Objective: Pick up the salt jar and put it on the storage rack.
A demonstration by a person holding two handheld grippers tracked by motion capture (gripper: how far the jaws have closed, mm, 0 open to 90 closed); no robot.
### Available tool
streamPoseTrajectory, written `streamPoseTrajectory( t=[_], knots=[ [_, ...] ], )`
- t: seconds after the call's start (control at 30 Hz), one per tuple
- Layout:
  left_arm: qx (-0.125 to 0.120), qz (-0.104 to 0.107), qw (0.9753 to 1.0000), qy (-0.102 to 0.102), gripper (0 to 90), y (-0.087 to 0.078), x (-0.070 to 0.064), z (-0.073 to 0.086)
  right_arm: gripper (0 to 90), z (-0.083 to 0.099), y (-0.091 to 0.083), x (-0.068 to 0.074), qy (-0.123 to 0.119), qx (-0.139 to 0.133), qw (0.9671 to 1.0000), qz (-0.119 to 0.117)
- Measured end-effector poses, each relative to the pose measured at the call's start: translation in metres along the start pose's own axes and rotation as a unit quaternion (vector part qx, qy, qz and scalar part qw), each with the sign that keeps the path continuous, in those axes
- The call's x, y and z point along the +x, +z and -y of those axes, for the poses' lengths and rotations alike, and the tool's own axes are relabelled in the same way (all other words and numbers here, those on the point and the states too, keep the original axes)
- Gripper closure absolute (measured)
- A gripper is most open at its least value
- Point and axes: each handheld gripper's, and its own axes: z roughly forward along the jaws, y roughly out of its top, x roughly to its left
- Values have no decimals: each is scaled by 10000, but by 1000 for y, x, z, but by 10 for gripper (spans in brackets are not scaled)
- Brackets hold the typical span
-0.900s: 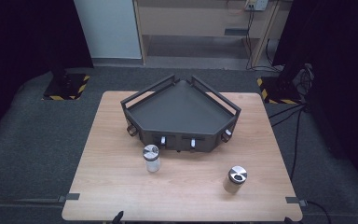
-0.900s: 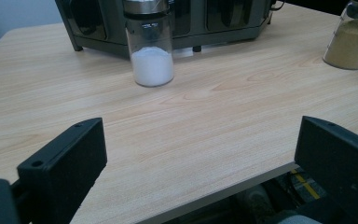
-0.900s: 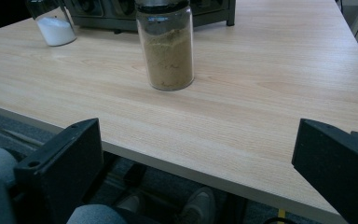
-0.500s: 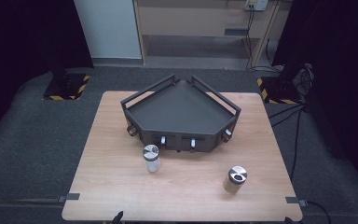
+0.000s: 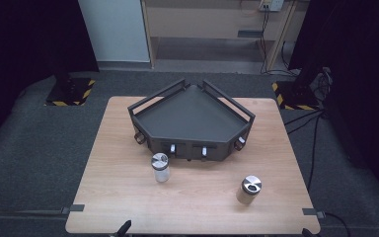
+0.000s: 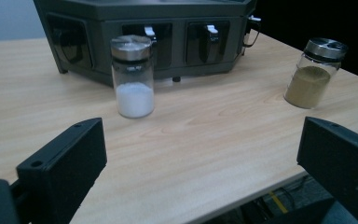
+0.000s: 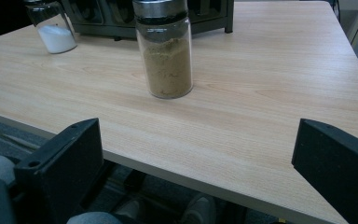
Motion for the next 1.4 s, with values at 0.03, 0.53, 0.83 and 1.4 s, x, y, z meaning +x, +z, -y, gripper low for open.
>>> streamPoseTrajectory(
  t=[0.03, 0.53, 0.83, 1.4],
  knots=[
    [-4, 75, 10000, 26, 4, 5, 4, -5, 23, 0, 1, 0, -19, 9, 10000, -6],
    [32, -199, 9994, 284, 3, 73, 20, -13, 23, -1, 2, 1, -65, 36, 10000, -17],
    [228, -277, 9989, 310, 4, 117, 26, -16, 23, -1, 5, -1, -49, 81, 10000, -23],
    [472, -355, 9981, 180, 6, 174, 40, -23, 23, 0, 6, -3, -18, 152, 9999, -11]
  ],
)
